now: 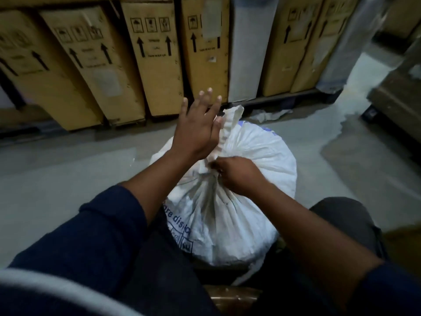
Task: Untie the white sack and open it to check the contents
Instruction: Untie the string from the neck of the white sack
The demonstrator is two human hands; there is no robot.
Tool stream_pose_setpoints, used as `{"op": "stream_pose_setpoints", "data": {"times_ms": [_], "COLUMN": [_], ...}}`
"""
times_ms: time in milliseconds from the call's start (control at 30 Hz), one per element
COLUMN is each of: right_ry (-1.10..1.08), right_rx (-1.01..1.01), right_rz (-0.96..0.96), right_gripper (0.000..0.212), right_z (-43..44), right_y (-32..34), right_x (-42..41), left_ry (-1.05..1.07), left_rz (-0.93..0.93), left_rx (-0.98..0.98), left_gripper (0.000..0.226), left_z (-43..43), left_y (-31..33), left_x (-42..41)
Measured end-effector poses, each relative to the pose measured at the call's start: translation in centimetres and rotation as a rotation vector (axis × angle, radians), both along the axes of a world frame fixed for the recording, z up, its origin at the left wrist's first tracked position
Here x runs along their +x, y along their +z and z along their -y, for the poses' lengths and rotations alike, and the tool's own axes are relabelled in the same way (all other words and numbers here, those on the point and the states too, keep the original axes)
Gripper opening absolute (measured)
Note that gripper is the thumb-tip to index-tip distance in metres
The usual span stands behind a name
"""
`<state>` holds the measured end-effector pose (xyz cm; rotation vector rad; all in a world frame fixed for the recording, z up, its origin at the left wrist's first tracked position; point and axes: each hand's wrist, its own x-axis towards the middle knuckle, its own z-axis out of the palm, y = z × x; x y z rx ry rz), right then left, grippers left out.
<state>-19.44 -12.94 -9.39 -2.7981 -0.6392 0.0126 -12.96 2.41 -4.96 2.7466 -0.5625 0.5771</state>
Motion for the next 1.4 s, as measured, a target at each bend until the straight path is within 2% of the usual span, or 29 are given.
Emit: {"op": "stream_pose_setpoints", "data": {"times_ms": [133,200,233,300,333,400,467,567,633,733,800,900,933,1033,1100,1200,1300,1400], "right_ry": [0.234,0.238,0.199,0.141,0.161,0.131,0.023,-0.237,-0.286,-0.249,-0.257,-0.217,-0.216,-0.219,-0.243,-0.268,-0.277,-0.314], "right_rx": [-0.215,-0.249,-0.236,-0.127,-0.098,0.068,0.245,0.517,0.596,0.557,0.513,0.364,0.351,0.361,0.361,0.347,0.372,0.386], "right_rz": [0.000,-0.050,-0.087,-0.294,-0.437,-0.703,-0.659,-0.203,-0.071,-0.194,-0.285,-0.367,-0.398,-0.459,-0.488,-0.484,-0.456,-0.458], "right_gripper": [0.051,0.045,0.051,0.065,0.066,0.051,0.010,0.029,0.028,0.011,0.007,0.012,0.014,0.019,0.021,0.015,0.021,0.028], "right_z": [0.4,1.4,1.5,1.9,2.6,4.7,6.4,6.8,4.6,2.3,2.2,2.5,2.8,3.5,3.8,3.8,3.6,3.5], "right_y": [-2.8,-4.6,-4.8,-4.1,-3.5,-1.8,0.4,0.9,0.3,-3.6,-5.9,-7.8,-7.8,-7.4,-7.1,-7.1,-7.5,-7.5], "right_x": [-5.8,-7.7,-8.2,-8.4,-7.8,-5.0,-1.9,1.8,3.0,4.2,4.8,5.9,6.1,6.6,6.7,6.7,6.4,6.3], "left_ry": [-0.030,-0.027,-0.027,-0.047,-0.063,-0.095,-0.087,-0.039,-0.022,-0.055,-0.098,-0.080,-0.074,-0.003,0.064,-0.057,-0.187,-0.210], "left_rz": [0.007,-0.044,-0.118,-0.353,-0.464,-0.561,-0.580,-0.600,-0.577,-0.682,-0.871,-1.245,-1.295,-1.174,-0.938,-0.673,-0.588,-0.535], "left_rx": [-0.026,0.003,0.027,0.099,0.133,0.165,0.165,0.147,0.103,0.010,-0.091,-0.386,-0.445,-0.578,-0.599,-0.486,-0.315,-0.208], "left_gripper": [0.059,0.061,0.061,0.062,0.063,0.064,0.065,0.049,0.038,0.035,0.036,0.037,0.035,0.028,0.017,0.014,0.028,0.016], "left_z": [0.5,0.2,-0.1,-0.5,-0.8,-1.2,-1.0,0.9,2.1,1.9,0.8,-1.3,-1.9,-2.7,-2.3,-1.2,-0.2,0.7], "left_y": [-1.0,-2.5,-3.4,-5.4,-6.3,-7.7,-8.5,-8.7,-8.4,-7.7,-7.3,-7.0,-7.1,-8.7,-10.0,-11.0,-11.5,-10.9], "left_x": [-1.8,-1.8,-1.7,-2.0,-2.5,-4.0,-5.4,-6.9,-7.1,-6.9,-6.0,-3.4,-2.4,0.0,0.6,0.3,0.2,0.5]}}
